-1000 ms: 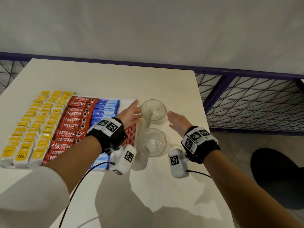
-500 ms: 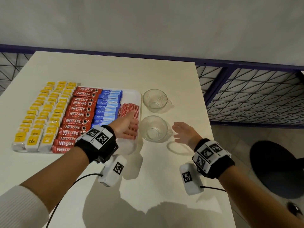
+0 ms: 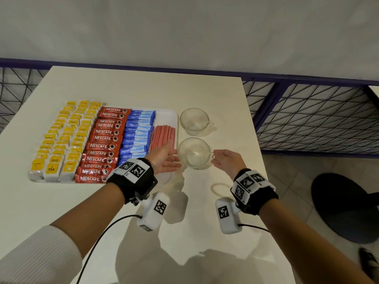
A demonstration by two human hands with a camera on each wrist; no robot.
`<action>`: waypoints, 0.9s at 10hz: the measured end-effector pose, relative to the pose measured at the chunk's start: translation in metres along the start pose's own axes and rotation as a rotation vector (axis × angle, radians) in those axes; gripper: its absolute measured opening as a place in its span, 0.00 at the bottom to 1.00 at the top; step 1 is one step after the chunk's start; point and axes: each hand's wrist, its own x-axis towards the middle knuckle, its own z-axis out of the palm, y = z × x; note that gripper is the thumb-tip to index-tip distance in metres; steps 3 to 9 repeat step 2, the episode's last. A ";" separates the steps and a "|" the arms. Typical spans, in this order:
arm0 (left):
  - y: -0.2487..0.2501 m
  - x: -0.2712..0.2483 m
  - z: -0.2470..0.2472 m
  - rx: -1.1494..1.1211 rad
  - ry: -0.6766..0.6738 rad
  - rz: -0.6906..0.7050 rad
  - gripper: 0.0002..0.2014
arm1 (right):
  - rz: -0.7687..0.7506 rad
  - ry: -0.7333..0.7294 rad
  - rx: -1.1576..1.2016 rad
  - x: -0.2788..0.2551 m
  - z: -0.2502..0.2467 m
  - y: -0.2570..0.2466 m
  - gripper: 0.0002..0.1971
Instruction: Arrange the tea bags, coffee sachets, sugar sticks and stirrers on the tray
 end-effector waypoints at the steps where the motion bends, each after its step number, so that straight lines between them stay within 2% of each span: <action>1: 0.001 0.001 0.000 0.010 0.013 0.003 0.28 | -0.005 0.000 -0.028 0.003 0.000 0.002 0.13; 2: 0.000 0.000 -0.001 0.017 0.024 0.004 0.28 | -0.035 -0.001 -0.112 0.004 -0.003 0.005 0.17; 9: 0.000 0.000 -0.001 0.017 0.024 0.004 0.28 | -0.035 -0.001 -0.112 0.004 -0.003 0.005 0.17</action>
